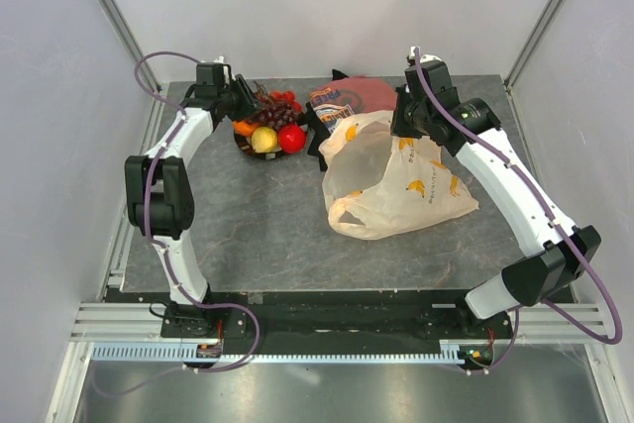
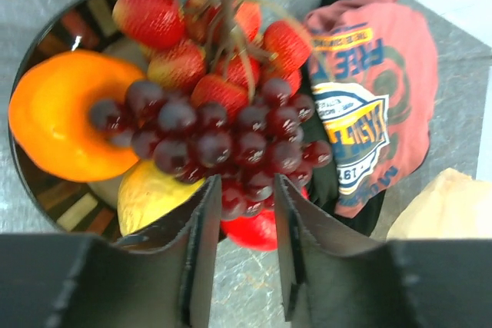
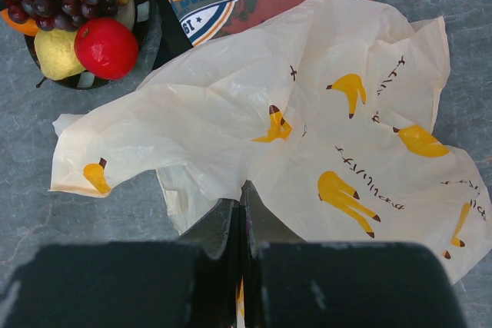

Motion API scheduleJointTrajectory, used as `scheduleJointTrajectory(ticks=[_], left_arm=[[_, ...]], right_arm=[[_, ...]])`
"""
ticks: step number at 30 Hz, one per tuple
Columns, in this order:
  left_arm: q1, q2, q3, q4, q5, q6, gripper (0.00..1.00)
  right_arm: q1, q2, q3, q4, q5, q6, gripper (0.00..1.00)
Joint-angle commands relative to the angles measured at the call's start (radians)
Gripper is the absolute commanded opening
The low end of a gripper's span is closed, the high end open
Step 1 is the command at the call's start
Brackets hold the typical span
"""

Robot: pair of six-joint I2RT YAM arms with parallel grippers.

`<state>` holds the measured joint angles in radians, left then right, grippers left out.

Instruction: Place the fruits into the plastic bag

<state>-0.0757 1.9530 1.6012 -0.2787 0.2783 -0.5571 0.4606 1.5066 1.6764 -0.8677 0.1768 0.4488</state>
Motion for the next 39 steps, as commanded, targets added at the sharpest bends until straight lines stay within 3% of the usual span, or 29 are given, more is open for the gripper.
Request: scheduleJointTrajectory(ticks=[1, 8, 20, 39], left_arm=[[0.014, -0.046, -0.015, 0.009, -0.013, 0.011, 0.46], [0.025, -0.037, -0.030, 0.022, 0.012, -0.012, 0.56], [0.024, 0.000, -0.047, 0.061, 0.088, -0.069, 0.50], [0.024, 0.034, -0.058, 0.064, 0.093, -0.096, 0.46]], right_arm=[[-0.004, -0.020, 0.019, 0.039, -0.007, 0.001, 0.00], [-0.004, -0.020, 0.019, 0.038, -0.007, 0.002, 0.00], [-0.004, -0.017, 0.020, 0.038, -0.011, 0.001, 0.00], [-0.003, -0.016, 0.020, 0.039, -0.007, 0.002, 0.00]])
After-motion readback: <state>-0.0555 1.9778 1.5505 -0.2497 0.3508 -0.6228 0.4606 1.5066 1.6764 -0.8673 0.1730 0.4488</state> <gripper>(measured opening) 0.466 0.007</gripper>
